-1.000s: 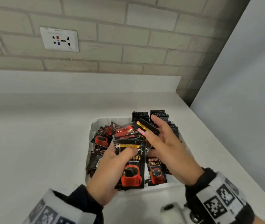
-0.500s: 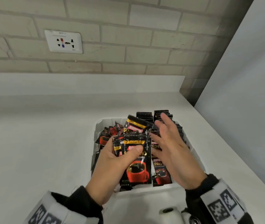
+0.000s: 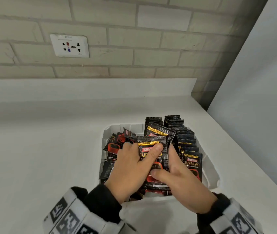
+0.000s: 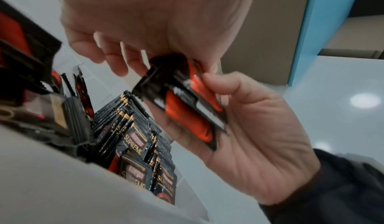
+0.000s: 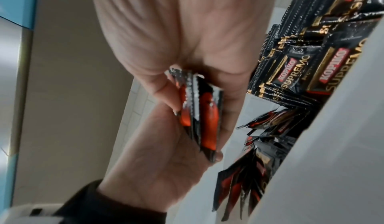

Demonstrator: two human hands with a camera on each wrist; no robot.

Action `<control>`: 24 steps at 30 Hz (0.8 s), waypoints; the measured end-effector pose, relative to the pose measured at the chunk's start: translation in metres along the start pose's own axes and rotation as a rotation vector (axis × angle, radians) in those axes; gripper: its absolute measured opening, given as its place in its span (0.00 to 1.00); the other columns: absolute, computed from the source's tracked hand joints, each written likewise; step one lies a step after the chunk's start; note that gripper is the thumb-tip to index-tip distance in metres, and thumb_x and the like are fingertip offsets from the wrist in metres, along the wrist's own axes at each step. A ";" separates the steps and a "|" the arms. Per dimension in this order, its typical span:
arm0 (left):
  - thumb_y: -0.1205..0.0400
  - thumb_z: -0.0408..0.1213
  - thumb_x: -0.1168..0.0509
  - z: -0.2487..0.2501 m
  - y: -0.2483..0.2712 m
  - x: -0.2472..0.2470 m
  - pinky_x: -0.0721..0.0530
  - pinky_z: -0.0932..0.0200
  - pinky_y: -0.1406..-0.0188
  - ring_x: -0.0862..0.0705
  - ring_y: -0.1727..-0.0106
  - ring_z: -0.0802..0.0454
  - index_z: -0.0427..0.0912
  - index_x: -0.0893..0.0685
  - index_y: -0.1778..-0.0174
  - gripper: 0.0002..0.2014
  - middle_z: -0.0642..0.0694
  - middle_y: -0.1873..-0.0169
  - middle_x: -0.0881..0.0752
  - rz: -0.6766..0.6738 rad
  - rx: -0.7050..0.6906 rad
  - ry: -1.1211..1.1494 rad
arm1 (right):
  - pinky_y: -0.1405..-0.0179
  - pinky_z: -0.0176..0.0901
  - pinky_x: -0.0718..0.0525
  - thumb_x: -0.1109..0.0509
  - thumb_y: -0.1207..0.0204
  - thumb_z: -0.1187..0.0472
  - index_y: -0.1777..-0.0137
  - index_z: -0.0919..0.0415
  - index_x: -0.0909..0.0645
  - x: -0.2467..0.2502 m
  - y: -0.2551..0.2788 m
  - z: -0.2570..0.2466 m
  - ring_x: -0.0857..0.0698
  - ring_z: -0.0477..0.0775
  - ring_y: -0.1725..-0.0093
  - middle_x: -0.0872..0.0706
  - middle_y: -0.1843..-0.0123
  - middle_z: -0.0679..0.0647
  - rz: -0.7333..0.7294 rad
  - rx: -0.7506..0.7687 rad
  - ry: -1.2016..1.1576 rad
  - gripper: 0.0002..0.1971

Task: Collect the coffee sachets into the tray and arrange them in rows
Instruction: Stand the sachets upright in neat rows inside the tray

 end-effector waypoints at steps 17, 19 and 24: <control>0.46 0.45 0.18 -0.024 0.020 -0.007 0.12 0.53 0.75 0.11 0.68 0.43 0.38 0.11 0.54 0.26 0.35 0.61 0.10 -0.152 0.399 1.271 | 0.29 0.52 0.30 0.39 0.22 0.46 0.20 0.43 0.51 -0.029 -0.014 -0.035 0.34 0.50 0.32 0.40 0.35 0.47 0.096 0.258 0.575 0.33; 0.32 0.43 0.32 -0.026 0.021 0.001 0.12 0.53 0.75 0.11 0.69 0.44 0.38 0.15 0.50 0.18 0.35 0.63 0.10 -0.105 0.406 1.262 | 0.29 0.49 0.30 0.38 0.28 0.37 0.20 0.46 0.49 -0.026 -0.012 -0.041 0.37 0.48 0.33 0.42 0.37 0.43 0.137 0.296 0.700 0.39; 0.32 0.35 0.31 -0.030 0.025 0.006 0.11 0.51 0.68 0.11 0.66 0.43 0.37 0.17 0.44 0.19 0.35 0.59 0.10 -0.072 0.397 1.087 | 0.48 0.27 0.23 0.25 0.31 0.50 0.30 0.35 0.40 -0.012 -0.014 -0.037 0.28 0.32 0.49 0.35 0.42 0.37 0.097 0.204 0.392 0.34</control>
Point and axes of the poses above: each hand's wrist, its own y-axis away from the middle knuckle, its own x-axis out of the back of the hand, z = x × y, the point moved 10 cm from there along -y, towards the middle knuckle
